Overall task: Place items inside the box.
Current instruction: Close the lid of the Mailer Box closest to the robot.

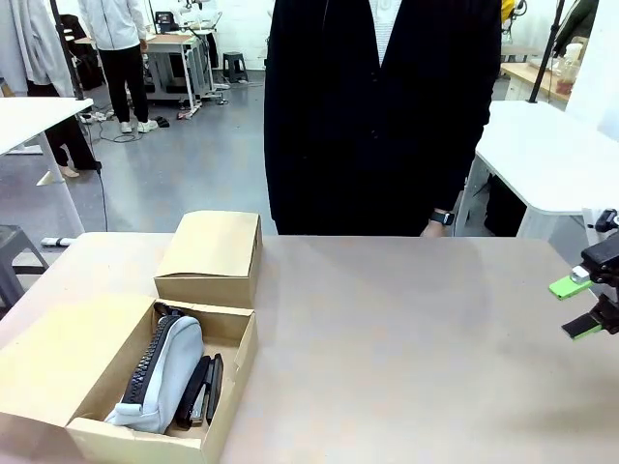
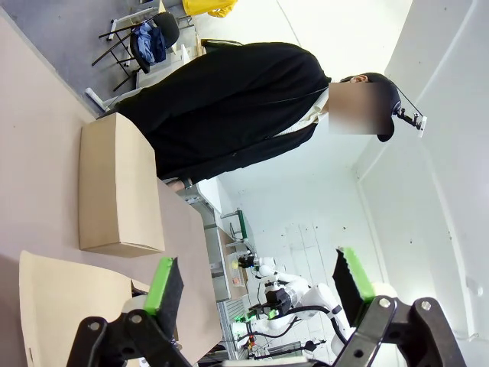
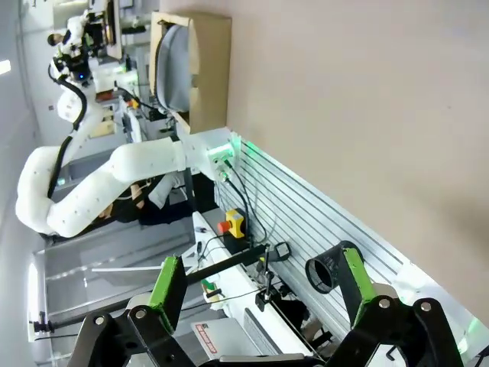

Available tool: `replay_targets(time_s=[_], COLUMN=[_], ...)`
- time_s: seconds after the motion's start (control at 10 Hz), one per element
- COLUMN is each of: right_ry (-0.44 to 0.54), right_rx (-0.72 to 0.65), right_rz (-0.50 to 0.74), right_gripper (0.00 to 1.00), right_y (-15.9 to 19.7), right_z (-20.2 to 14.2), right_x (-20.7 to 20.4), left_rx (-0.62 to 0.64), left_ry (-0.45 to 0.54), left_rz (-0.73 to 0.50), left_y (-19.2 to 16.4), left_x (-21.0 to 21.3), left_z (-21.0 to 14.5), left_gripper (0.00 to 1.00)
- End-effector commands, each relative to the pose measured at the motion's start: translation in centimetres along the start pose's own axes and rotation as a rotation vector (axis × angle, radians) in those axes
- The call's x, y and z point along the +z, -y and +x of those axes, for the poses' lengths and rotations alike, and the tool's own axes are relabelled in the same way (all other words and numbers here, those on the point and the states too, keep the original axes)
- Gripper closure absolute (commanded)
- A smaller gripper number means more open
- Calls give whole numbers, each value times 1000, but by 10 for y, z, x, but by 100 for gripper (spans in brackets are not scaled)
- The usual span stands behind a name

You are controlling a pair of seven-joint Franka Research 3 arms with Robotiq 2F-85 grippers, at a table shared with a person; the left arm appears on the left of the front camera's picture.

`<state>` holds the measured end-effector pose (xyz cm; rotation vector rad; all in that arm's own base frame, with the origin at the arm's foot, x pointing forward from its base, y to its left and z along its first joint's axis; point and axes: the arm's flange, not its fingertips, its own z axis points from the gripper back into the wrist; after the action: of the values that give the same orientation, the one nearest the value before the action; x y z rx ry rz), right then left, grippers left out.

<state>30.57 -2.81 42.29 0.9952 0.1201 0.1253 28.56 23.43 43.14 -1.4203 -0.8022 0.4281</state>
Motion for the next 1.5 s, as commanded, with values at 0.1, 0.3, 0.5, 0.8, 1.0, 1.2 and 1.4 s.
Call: replay_targets(time_s=[0.1, 0.3, 0.5, 0.8, 1.0, 1.2, 1.4], right_ry=[8, 8, 8, 8, 8, 8, 8], right_rx=[-15, -15, -15, -15, -15, -15, -15], right_rz=[21, 21, 21, 21, 21, 21, 21], right_gripper=[0, 0, 0, 0, 0, 0, 0], right_y=[-1, -1, -1, -1, -1, -1, -1], right_z=[0, 0, 0, 0, 0, 0, 0], right_x=[0, 0, 0, 0, 0, 0, 0], left_rx=[-17, -17, -361, -1372, -1575, -1703, -1801], left_ry=[7, 7, -56, -224, -423, -612, -723], left_rz=[-19, -19, -236, -581, -659, -633, -583], left_y=[1, 1, 72, 140, 122, 87, 55], left_x=[0, 0, 14, -34, -53, -60, -59], left_z=[-3, -3, -26, -123, -137, -124, -119], left_gripper=[0, 0, 0, 0, 0, 0, 0])
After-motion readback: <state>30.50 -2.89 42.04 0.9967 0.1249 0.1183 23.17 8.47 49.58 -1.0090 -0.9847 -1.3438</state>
